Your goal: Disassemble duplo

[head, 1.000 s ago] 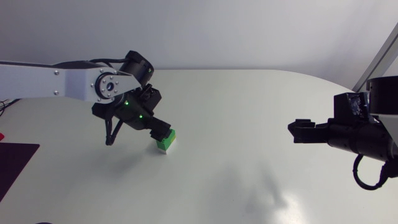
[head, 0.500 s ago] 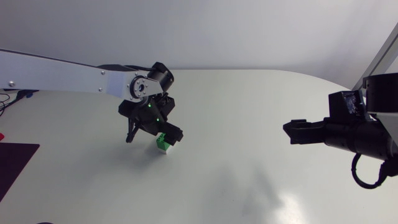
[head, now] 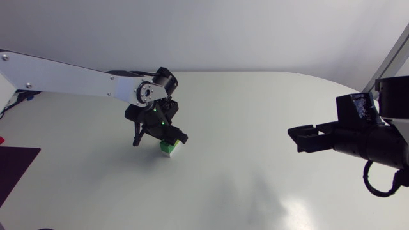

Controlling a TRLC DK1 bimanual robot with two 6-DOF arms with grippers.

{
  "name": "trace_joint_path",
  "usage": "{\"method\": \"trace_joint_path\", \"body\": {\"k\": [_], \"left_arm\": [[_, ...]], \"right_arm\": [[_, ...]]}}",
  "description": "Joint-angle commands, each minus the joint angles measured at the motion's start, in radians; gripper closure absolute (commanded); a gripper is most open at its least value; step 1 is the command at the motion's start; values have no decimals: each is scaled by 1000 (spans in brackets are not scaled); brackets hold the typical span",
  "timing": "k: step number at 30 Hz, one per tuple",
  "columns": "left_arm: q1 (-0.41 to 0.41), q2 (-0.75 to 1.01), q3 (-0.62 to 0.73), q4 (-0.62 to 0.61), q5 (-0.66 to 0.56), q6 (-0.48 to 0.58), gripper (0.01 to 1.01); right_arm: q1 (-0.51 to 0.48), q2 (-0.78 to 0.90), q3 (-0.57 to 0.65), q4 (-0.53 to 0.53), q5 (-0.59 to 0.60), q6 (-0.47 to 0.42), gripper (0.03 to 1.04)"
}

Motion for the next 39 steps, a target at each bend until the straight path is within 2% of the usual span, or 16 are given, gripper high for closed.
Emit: {"method": "trace_joint_path", "body": {"k": [1, 4, 6, 7, 12, 15, 17, 21, 22, 24, 28, 32, 39], "left_arm": [[1, -13, -32, 29, 60, 38, 756], [10, -49, -52, 26, 167, 107, 800], [19, -69, -53, 15, 195, 140, 802], [27, -88, -61, 6, 246, 174, 802], [50, -206, -101, -14, 387, 297, 802], [73, -281, -134, -17, 497, 404, 803], [77, -326, -164, -29, 575, 498, 802], [73, -356, -202, -32, 700, 605, 802], [68, -353, -206, -34, 724, 624, 802], [56, -329, -211, -60, 762, 676, 802], [27, -293, -206, -98, 787, 768, 803], [-1, -286, -187, -137, 850, 817, 815], [-67, -203, -47, -276, 943, 866, 818]], "right_arm": [[17, -35, -24, -20, -3, -31, 59], [35, -59, -19, -26, -3, -43, 59], [35, -54, -3, -43, -7, -43, 59], [35, -45, 10, -53, -14, -43, 59], [20, 6, 66, -95, -23, -163, 69], [-31, 55, 103, -148, -170, -167, 69], [-60, 98, 122, -185, -293, -206, 69], [-66, 187, 128, -196, -422, -241, 69], [-68, 207, 131, -196, -466, -247, 69], [-62, 245, 149, -237, -580, -316, 69], [-60, 350, 185, -250, -653, -361, 69], [12, 445, 208, -308, -690, -476, 69], [124, 455, 206, -260, -699, -525, 105]]}}
